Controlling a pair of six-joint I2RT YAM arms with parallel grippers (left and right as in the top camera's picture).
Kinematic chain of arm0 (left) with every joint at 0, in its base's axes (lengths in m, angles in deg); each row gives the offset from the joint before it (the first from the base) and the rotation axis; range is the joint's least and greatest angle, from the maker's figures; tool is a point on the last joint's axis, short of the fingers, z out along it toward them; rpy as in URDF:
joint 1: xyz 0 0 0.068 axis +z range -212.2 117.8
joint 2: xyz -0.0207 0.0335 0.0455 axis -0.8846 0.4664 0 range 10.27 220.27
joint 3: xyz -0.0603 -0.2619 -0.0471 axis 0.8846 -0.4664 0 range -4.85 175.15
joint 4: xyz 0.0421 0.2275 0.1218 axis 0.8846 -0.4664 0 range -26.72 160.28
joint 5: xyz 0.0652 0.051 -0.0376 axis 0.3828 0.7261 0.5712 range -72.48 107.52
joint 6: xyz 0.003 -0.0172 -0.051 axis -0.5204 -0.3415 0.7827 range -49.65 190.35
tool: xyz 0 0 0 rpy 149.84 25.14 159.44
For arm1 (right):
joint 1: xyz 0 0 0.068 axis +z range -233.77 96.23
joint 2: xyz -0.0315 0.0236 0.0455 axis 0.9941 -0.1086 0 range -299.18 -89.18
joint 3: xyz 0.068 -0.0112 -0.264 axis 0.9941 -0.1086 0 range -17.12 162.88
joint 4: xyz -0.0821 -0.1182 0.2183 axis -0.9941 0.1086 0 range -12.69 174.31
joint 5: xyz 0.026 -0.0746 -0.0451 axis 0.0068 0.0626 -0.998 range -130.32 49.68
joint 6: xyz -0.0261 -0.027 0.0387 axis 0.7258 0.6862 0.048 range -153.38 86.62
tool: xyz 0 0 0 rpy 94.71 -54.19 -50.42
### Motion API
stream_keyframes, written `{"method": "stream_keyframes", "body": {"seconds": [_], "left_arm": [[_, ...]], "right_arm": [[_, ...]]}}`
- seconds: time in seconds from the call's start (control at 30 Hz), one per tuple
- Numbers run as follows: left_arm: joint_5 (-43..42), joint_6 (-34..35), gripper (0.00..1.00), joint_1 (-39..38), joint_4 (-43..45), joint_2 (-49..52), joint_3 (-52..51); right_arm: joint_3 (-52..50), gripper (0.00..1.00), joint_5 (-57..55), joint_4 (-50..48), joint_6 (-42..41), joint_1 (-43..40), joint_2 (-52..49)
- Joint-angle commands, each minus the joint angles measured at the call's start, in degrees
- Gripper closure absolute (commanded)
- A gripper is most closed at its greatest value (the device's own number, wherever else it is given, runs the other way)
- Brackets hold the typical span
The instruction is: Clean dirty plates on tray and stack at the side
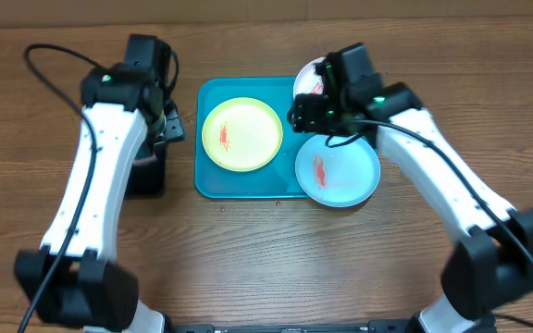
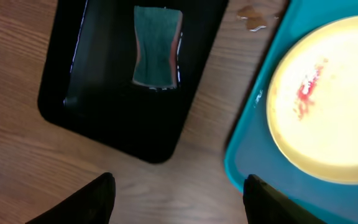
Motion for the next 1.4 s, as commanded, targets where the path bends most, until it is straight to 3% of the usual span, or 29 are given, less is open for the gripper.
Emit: {"method": "stream_keyframes", "body": {"seconds": [0.0, 0.07, 0.17, 0.23, 0.77, 1.2, 1.37], "left_arm": [[3.1, -0.4, 0.32, -0.2, 1.4, 1.0, 1.1], [3.1, -1.9, 0.31, -0.2, 2.4, 1.0, 1.1], [3.0, -3.9, 0.10, -0.2, 2.9, 1.0, 1.3], [2.9, -4.2, 0.05, -0.3, 2.9, 1.0, 1.3], [2.8, -4.0, 0.10, -0.2, 4.8, 1.2, 1.2], [2.8, -3.1, 0.24, -0.2, 7.6, 3.1, 0.2], [2.8, -3.1, 0.29, 0.3, 5.7, 7.4, 0.2]], "right_arm": [[1.0, 0.41, -1.0, -2.3, -4.2, 1.0, -3.1], [1.1, 0.49, -0.9, -4.5, -5.9, 1.0, -5.0], [1.7, 0.52, -0.8, -6.4, -7.0, 1.0, -7.9], [2.4, 0.53, -0.7, -6.6, -7.0, 1.0, -10.0], [3.5, 0.59, -2.9, -13.5, -5.9, 3.8, -20.5], [3.5, 0.90, -7.4, -13.2, -8.9, 4.9, -22.3], [3.5, 0.93, -7.3, -12.8, -8.9, 4.9, -22.3]]}}
